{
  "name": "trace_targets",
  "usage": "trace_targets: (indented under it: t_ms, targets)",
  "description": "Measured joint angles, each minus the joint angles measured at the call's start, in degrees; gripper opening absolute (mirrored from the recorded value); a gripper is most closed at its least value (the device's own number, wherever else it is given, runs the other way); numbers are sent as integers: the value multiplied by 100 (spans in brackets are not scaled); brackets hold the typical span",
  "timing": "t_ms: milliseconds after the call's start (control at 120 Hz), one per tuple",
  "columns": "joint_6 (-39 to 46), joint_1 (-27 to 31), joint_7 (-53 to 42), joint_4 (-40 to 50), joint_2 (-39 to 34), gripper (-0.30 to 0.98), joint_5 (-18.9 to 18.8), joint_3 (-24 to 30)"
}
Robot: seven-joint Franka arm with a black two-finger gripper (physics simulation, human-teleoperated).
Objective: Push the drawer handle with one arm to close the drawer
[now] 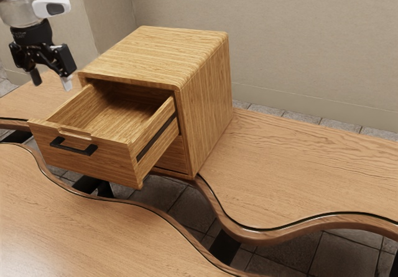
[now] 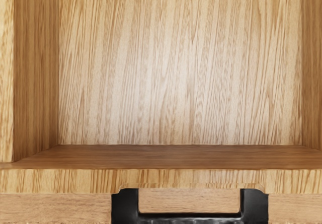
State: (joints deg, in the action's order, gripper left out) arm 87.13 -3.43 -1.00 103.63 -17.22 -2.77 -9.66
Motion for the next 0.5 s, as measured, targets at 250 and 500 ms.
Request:
trace_targets:
  t_ms: [250, 500]
  targets:
    - [-118, -41, -68, 1243, -1114, 61, -48, -38]
    - [1247, 14, 123, 3203, -1552, 8, -761, 262]
